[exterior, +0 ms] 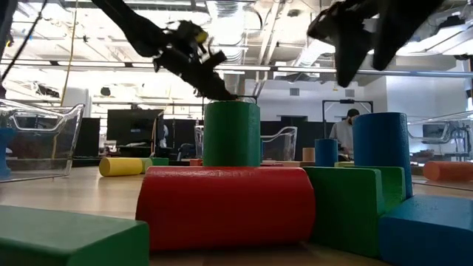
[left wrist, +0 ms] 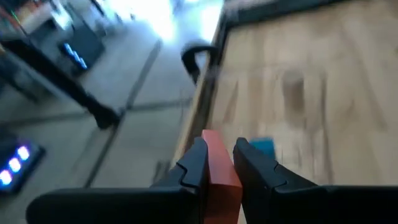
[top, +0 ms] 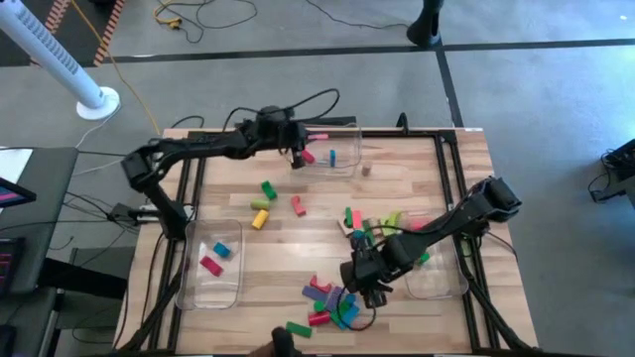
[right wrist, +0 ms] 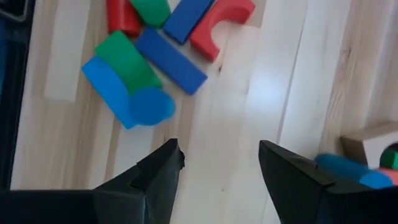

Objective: Sort blocks by size
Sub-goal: Put the orange rectangular block into the top transparent bin, then put the blue cylindrical block into the right transparent bin

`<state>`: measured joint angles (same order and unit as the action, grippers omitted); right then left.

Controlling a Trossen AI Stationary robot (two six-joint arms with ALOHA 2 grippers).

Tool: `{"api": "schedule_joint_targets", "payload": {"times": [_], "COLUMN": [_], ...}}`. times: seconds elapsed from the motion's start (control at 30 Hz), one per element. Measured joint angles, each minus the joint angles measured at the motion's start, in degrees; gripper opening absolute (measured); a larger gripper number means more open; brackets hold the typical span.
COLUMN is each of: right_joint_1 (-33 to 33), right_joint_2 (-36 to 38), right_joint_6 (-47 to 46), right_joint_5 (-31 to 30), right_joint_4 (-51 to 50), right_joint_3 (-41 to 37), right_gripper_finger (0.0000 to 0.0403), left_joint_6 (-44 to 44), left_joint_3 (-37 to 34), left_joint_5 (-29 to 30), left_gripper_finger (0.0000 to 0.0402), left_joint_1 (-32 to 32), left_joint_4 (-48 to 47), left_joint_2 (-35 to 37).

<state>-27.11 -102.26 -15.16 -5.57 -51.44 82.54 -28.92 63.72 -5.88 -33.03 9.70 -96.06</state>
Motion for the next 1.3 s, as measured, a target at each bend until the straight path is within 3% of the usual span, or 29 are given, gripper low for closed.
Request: {"api": "schedule_joint_targets", "payload": {"times": [0.17, 0.53, 0.9, 1.3], "right_joint_1": [-3.32, -8.64, -8.44, -8.44], "right_joint_2": [0.91, 7.62, 8.30, 8.26], "right_joint_6": [-3.38, -8.55, -9.30, -11.86], "right_joint_5": [-5.58, -19.99, -21.65, -21.82], "right_joint_4": [-3.26, -4.00, -4.24, -5.55], "right_joint_3": [-0.02, -0.02, -0.46, -0.52], "right_gripper_finger": [0.0236, 0.0211, 0.0210, 0.0210], "left_joint_6": [2.06, 5.18, 6.80, 5.61], "left_joint_3": [2.87, 2.87, 2.87, 2.87], "left_joint_5": [-0.26, -4.43, -4.23, -4.29], "left_gripper_finger": [0.0057, 0.0066, 0.0147, 0.0153], "left_joint_1": [-2.62, -4.01, -3.69, 0.98], "left_joint_4": [-3.83, -7.81, -9.29, -15.51], "left_joint_2": [-4.53, -5.30, -4.57, 5.34]}}
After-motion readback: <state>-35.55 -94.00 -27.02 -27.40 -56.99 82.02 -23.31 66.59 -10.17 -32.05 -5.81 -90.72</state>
